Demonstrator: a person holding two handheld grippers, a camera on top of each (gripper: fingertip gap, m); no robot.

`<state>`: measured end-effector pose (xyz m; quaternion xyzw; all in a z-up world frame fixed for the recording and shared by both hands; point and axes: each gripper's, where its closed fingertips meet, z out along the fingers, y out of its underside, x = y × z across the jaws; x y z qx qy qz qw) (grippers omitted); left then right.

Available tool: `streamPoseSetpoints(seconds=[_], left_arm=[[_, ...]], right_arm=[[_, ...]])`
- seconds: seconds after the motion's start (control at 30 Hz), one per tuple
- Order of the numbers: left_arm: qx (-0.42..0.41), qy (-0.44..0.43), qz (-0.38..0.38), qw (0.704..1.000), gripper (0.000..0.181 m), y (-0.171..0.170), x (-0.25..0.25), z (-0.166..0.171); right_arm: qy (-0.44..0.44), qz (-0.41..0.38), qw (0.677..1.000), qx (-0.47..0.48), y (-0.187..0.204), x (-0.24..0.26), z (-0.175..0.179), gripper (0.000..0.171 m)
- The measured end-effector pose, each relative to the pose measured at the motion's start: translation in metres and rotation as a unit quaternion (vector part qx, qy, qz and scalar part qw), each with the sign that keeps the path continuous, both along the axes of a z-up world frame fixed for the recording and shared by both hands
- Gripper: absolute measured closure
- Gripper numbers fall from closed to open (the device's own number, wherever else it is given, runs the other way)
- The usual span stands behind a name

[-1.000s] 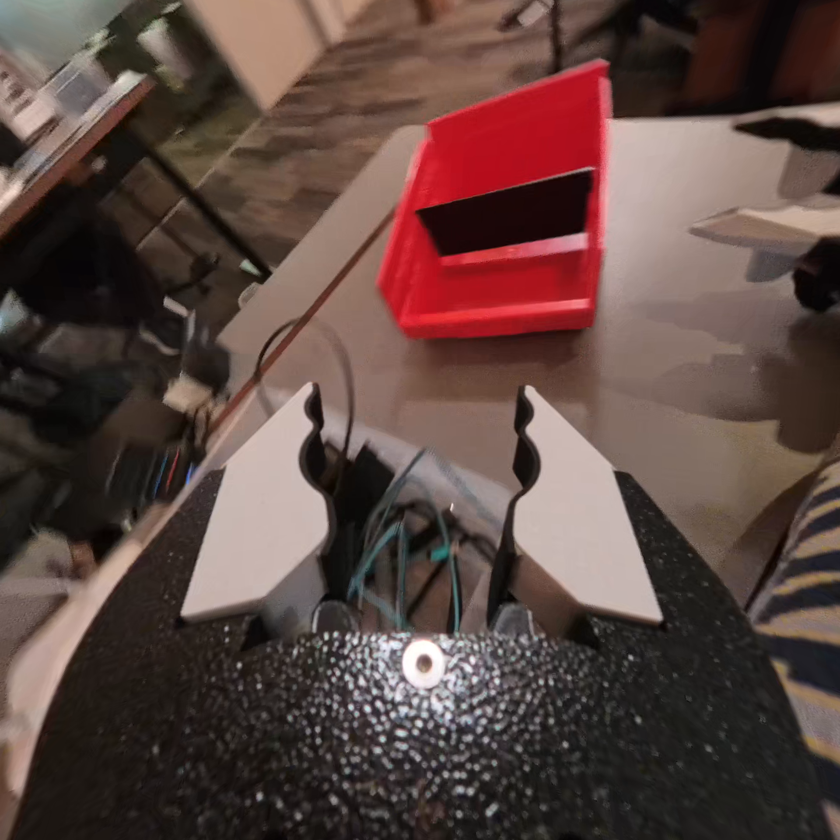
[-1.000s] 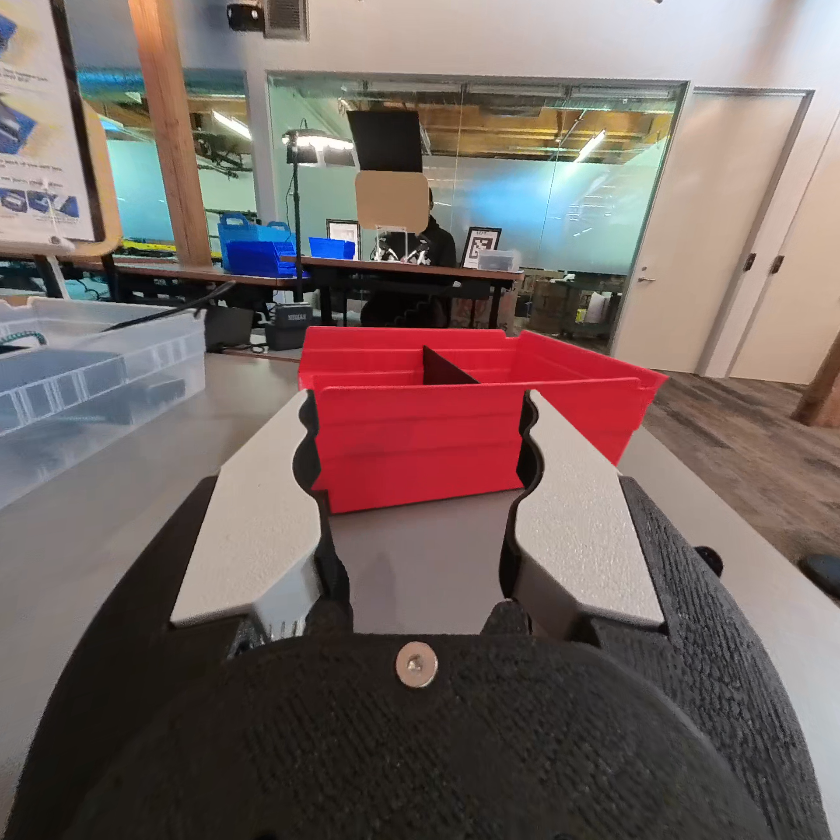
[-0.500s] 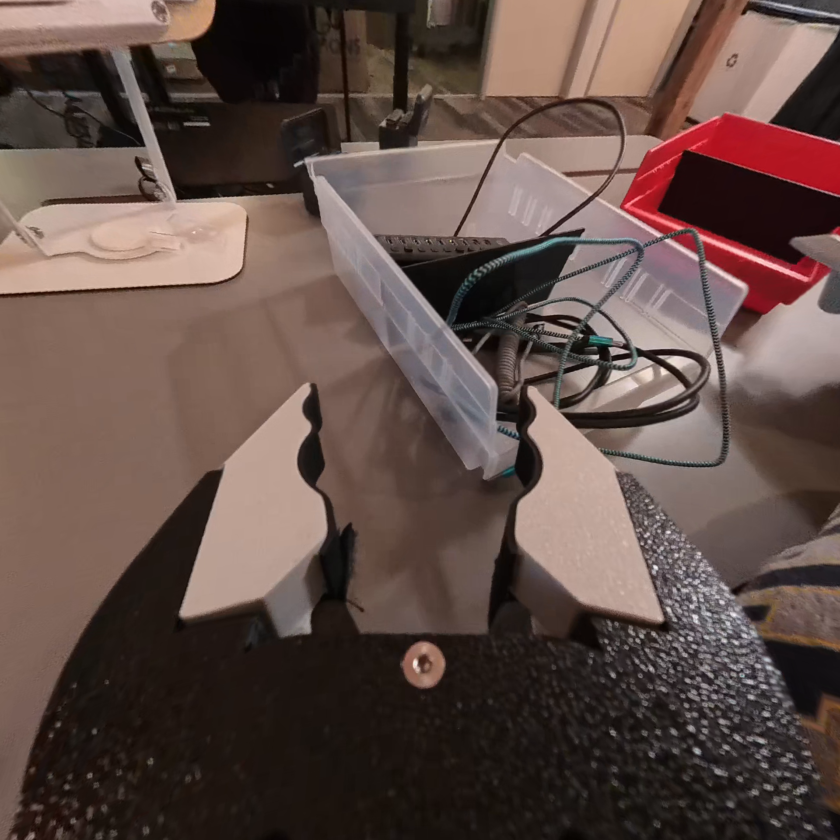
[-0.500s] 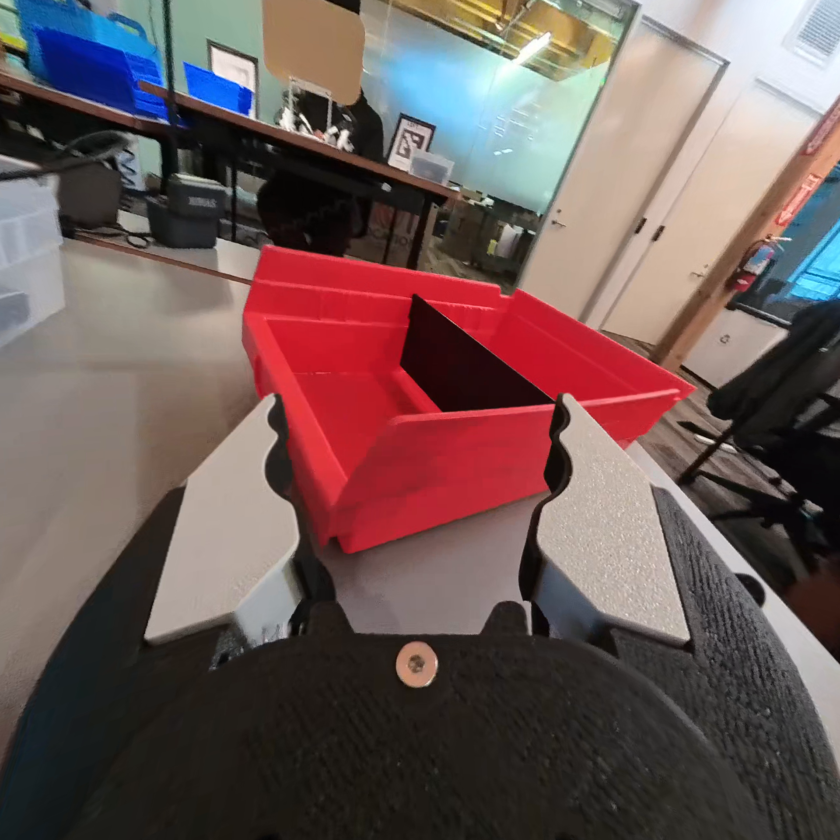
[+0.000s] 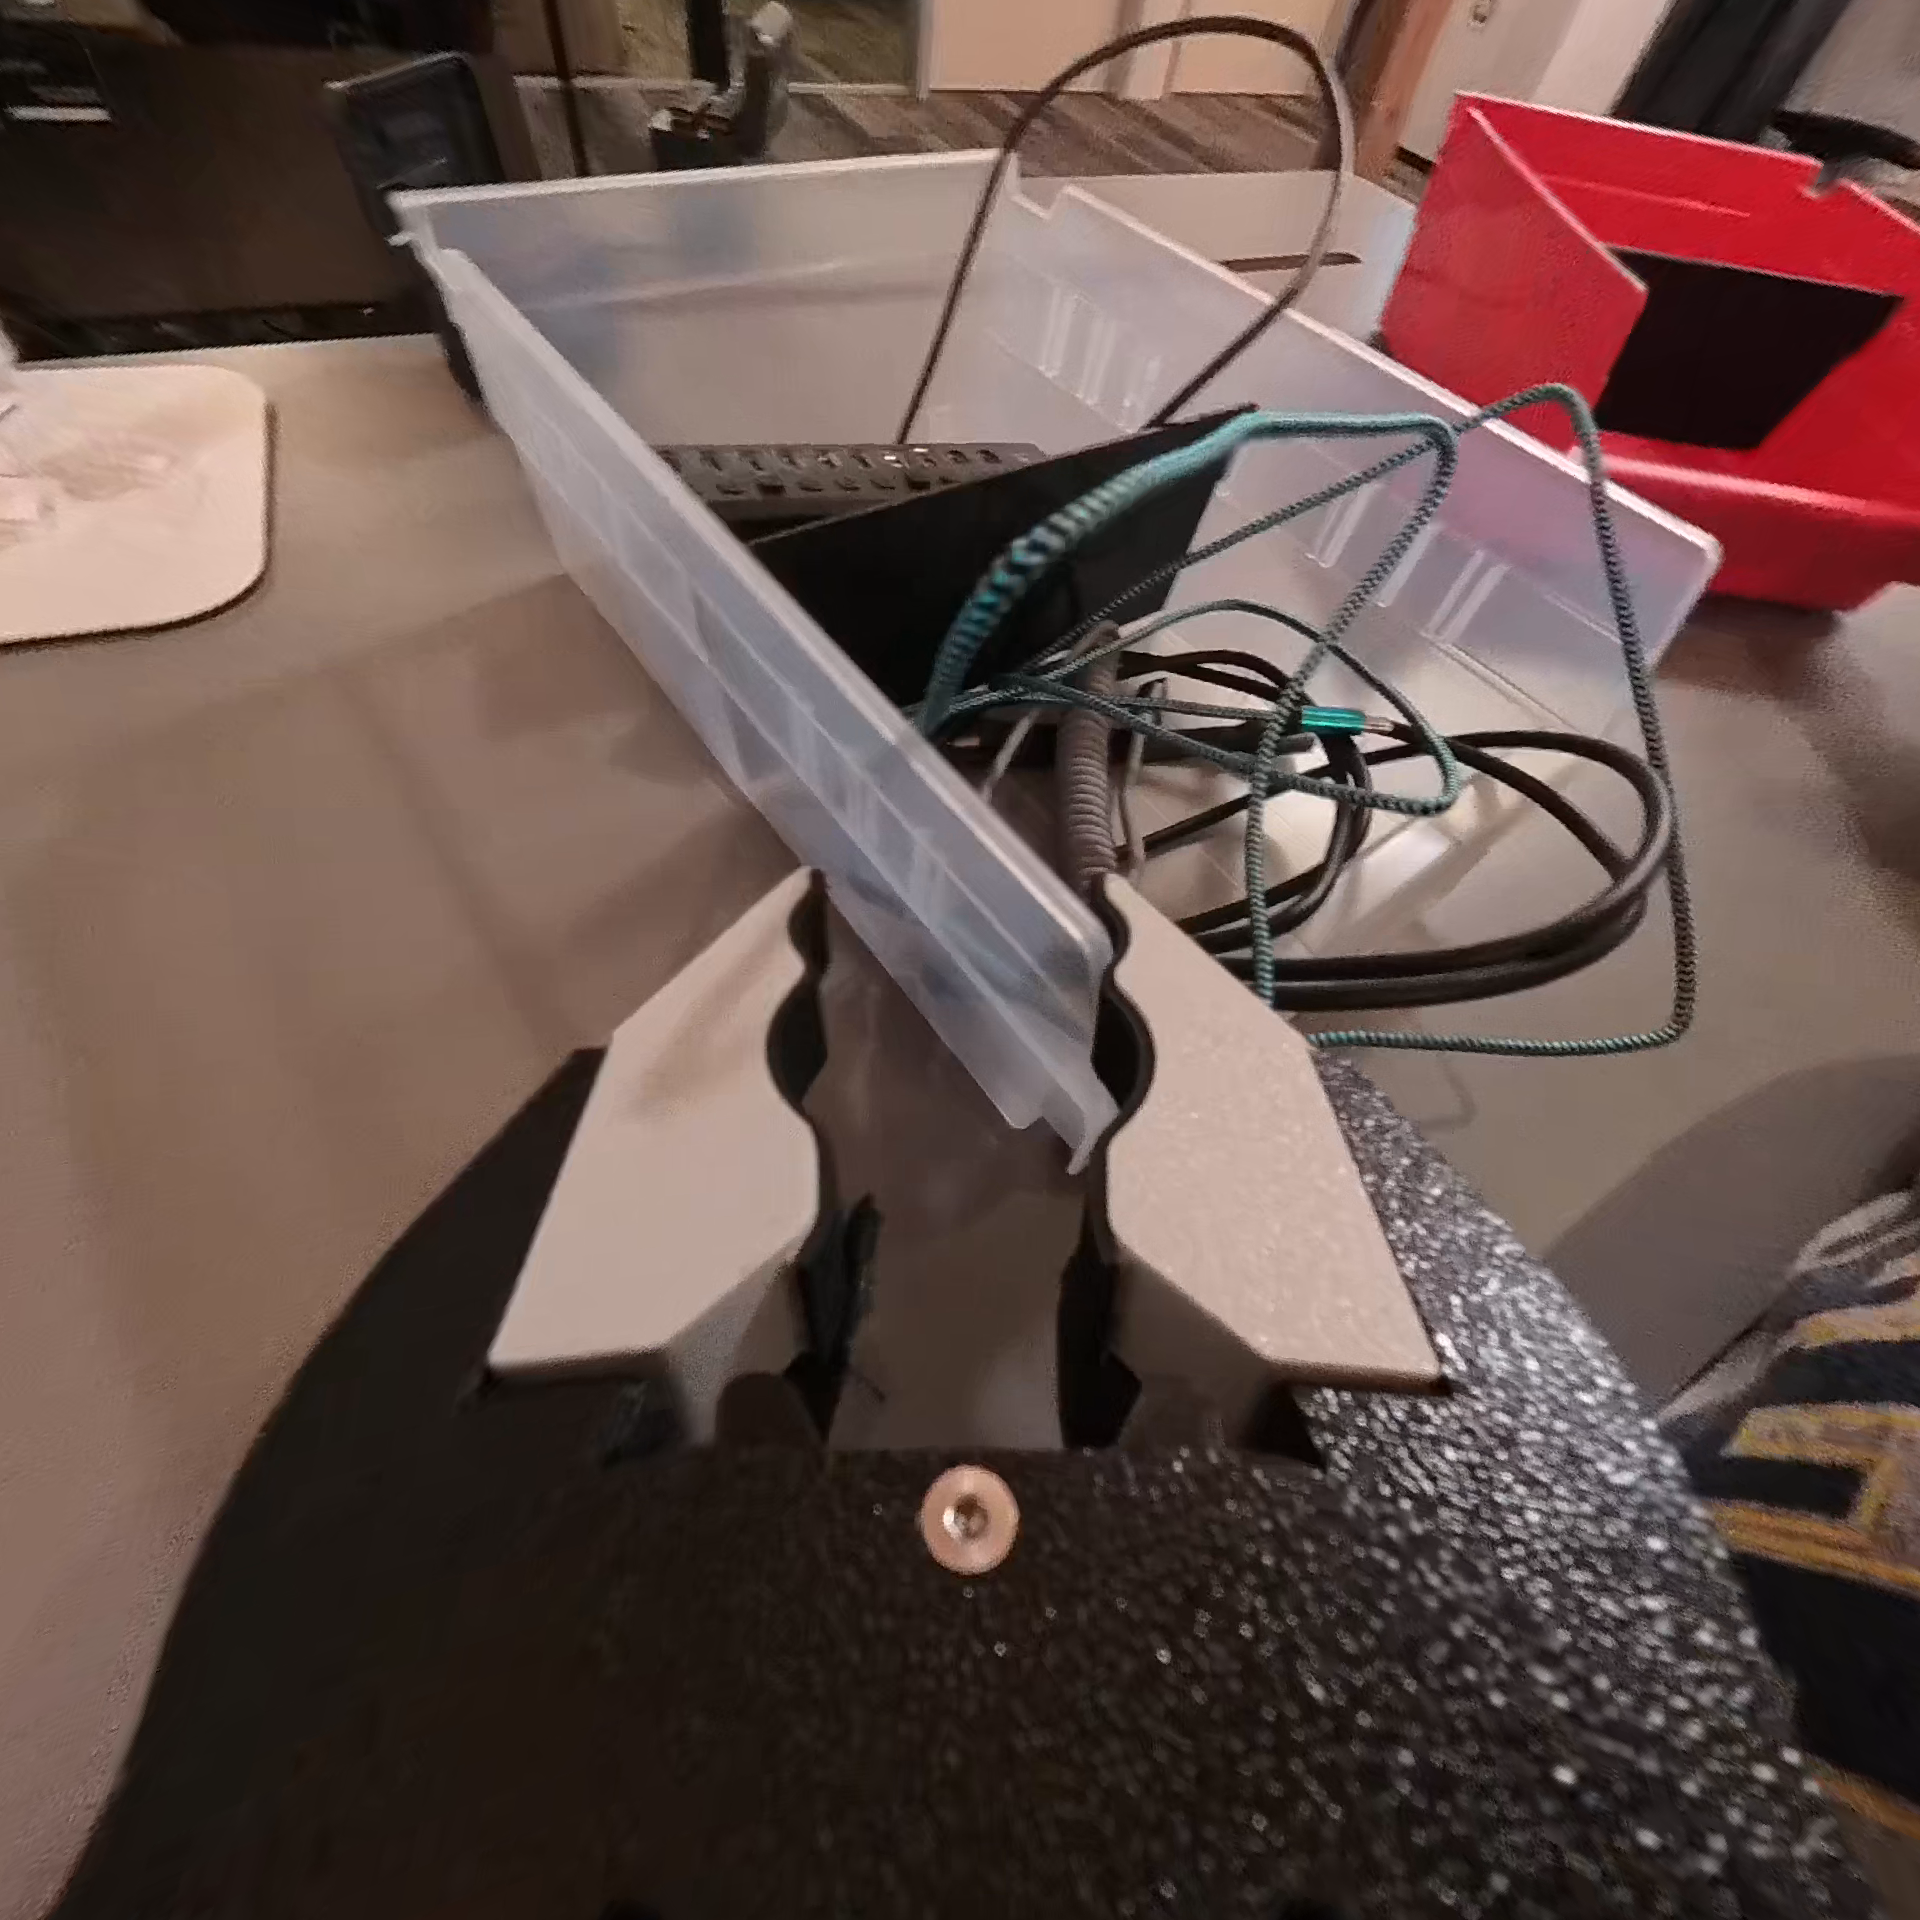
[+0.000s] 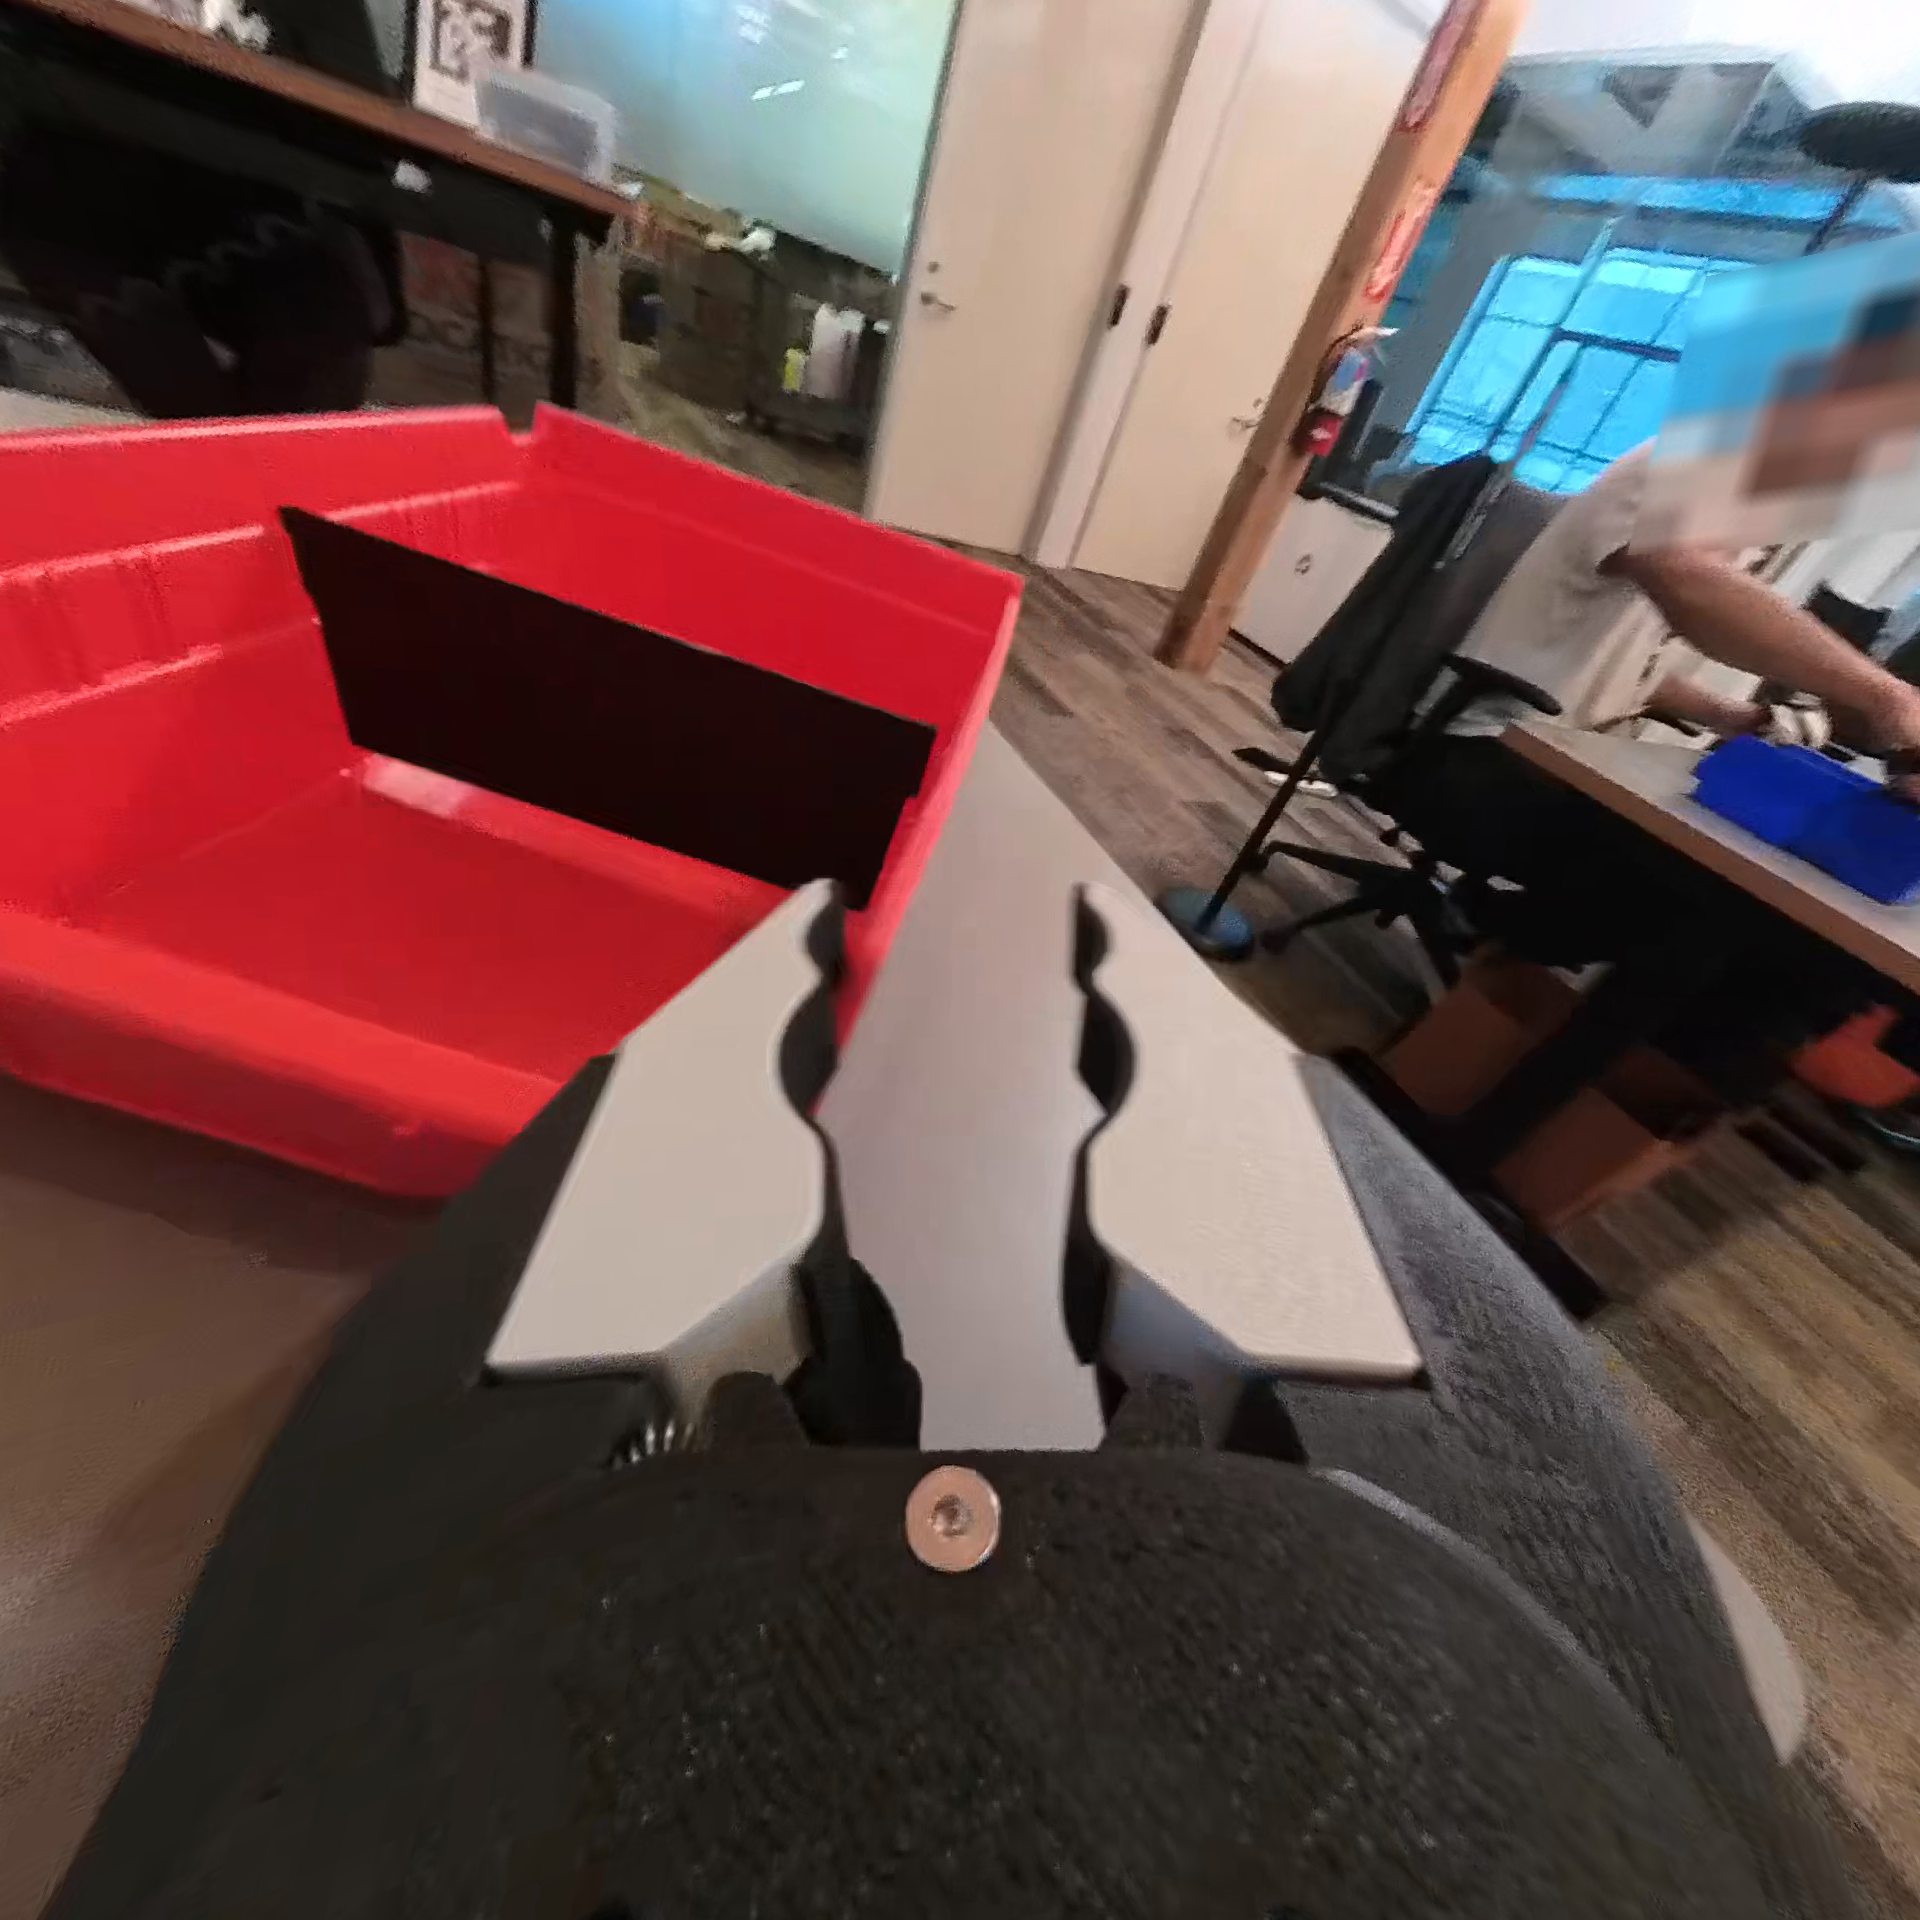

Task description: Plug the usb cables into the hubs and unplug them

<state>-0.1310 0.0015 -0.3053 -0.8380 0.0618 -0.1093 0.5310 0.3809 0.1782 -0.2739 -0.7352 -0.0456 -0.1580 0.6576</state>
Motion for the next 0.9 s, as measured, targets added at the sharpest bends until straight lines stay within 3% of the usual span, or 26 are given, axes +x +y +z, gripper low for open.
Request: streamPoseSetpoints(seconds=[0.03,0.07,0.17,0.27,0.3,0.37,0.4,0.43,0.53,0.57,0.9], left_arm=[[0.001,0.006,-0.017,1.000,0.142,0.000,0.004,0.000],[0.003,0.017,-0.024,1.000,0.153,0.000,0.004,0.001],[0.010,0.109,0.040,0.993,0.170,0.004,-0.026,0.002],[0.014,0.166,0.076,0.983,0.174,0.009,-0.050,0.001],[0.011,0.156,0.071,0.985,0.174,0.012,-0.051,0.000],[-0.007,0.116,0.054,0.992,0.167,0.019,-0.049,-0.005],[-0.024,0.098,0.053,0.994,0.161,0.022,-0.051,-0.010],[-0.044,0.072,0.040,0.996,0.154,0.025,-0.049,-0.015],[-0.035,0.066,0.061,0.995,0.174,0.030,-0.060,-0.011],[-0.031,0.092,0.081,0.992,0.178,0.030,-0.070,-0.010],[-0.028,0.043,0.176,0.983,0.180,-0.012,-0.130,-0.009]], right_arm=[[-0.002,0.013,1.000,-0.012,0.002,0.002,-0.003,0.149],[-0.004,0.021,1.000,-0.019,0.003,0.005,-0.004,0.163],[0.003,0.019,1.000,-0.019,0.004,0.016,-0.002,0.165],[0.008,0.027,0.999,-0.027,0.005,0.018,-0.002,0.165],[0.009,0.029,0.999,-0.032,0.005,0.018,-0.003,0.162],[0.023,0.052,0.998,-0.040,0.007,0.012,-0.007,0.137],[0.039,0.069,0.995,-0.052,0.008,0.006,-0.011,0.134],[0.054,0.078,0.993,-0.065,0.010,0.004,-0.016,0.135],[0.058,0.071,0.993,-0.075,0.010,0.011,-0.019,0.168],[0.055,0.076,0.992,-0.079,0.009,0.012,-0.019,0.168],[0.021,0.155,0.980,-0.121,-0.018,0.032,-0.018,0.167]])
